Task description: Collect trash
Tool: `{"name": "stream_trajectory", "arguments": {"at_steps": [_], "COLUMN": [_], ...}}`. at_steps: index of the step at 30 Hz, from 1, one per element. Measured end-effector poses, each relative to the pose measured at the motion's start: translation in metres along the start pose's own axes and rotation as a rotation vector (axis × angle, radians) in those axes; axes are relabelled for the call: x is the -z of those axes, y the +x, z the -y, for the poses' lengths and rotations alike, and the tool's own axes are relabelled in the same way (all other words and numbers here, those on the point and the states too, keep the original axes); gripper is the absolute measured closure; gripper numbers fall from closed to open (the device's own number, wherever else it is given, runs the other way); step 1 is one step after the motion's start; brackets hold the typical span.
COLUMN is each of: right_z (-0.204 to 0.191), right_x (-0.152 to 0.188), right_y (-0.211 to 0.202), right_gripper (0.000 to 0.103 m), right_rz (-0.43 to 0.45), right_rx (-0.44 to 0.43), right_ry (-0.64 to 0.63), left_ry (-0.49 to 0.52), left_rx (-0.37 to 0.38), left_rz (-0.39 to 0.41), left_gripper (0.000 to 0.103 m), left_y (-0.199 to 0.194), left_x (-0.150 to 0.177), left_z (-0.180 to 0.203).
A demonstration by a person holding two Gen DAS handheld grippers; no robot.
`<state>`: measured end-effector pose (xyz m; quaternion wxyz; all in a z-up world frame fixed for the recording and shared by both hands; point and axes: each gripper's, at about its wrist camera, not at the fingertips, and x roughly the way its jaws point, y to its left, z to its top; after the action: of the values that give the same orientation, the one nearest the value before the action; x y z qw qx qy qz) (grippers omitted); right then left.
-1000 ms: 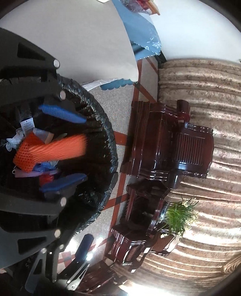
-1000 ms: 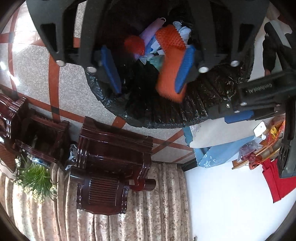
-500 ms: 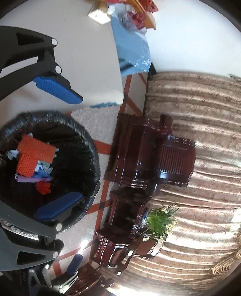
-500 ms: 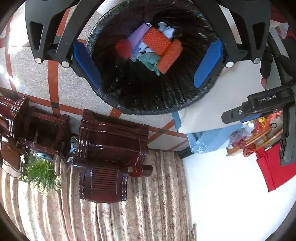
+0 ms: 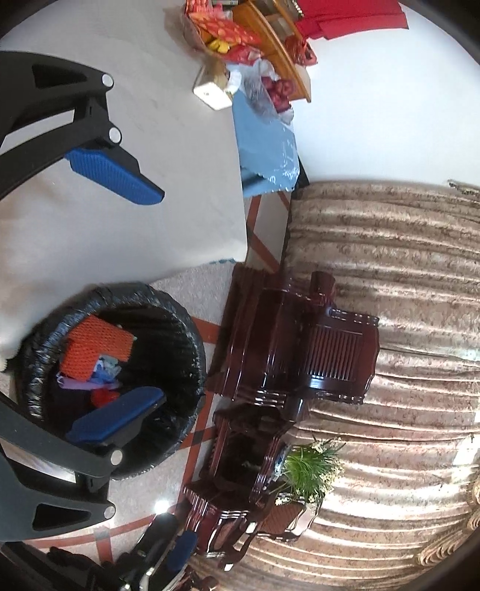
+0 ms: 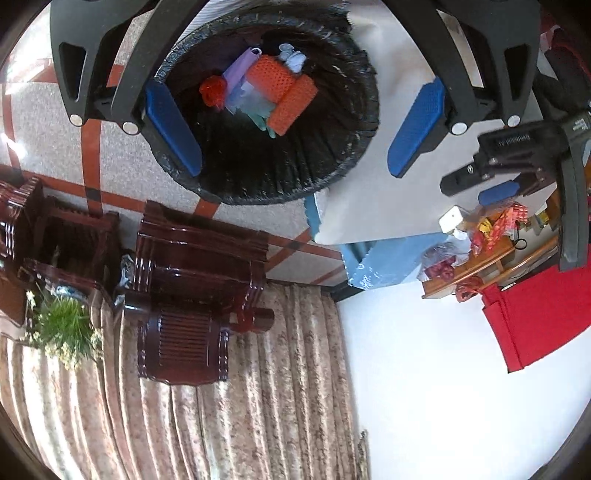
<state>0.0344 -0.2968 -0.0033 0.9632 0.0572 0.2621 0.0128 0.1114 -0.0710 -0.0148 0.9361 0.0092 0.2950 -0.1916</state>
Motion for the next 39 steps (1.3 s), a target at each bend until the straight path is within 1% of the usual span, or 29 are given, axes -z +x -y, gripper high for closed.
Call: {"name": "stream_trajectory", "arguments": {"at_steps": [8,11,15,27,39], "right_z": [-0.022,-0.028,-0.037,-0.051,-0.058], "right_x": [-0.002,0.0,-0.001,-0.008,-0.011], "right_y": [-0.011,-0.014,-0.019,-0.032,-0.034], "right_gripper": [0.005,0.005,0.005,0.005,0.005], "right_rz": [0.0,-0.001,0.013,0.04,0.046], "right_rx": [0.008,0.009,0.003,-0.012,-0.021], "right_ry": [-0.026,-0.04,-0.055,-0.083,-0.097], "left_ry": [-0.008,0.004,0.004,-0.002,0.002], "left_rx": [-0.018,-0.032,-0.04,-0.056,-0.069], "left_rz": [0.037,0.056,0.067,0.103,0.122], "left_gripper": [0.006,0.006,0.006,0.006,0.006], "left_y": [-0.032,-0.042,-0.052,-0.074,-0.082], "left_x": [0.004,0.006,0.007,0.006,0.005], "left_z": [-0.003,-0.003,-0.004,-0.004,-0.006]}}
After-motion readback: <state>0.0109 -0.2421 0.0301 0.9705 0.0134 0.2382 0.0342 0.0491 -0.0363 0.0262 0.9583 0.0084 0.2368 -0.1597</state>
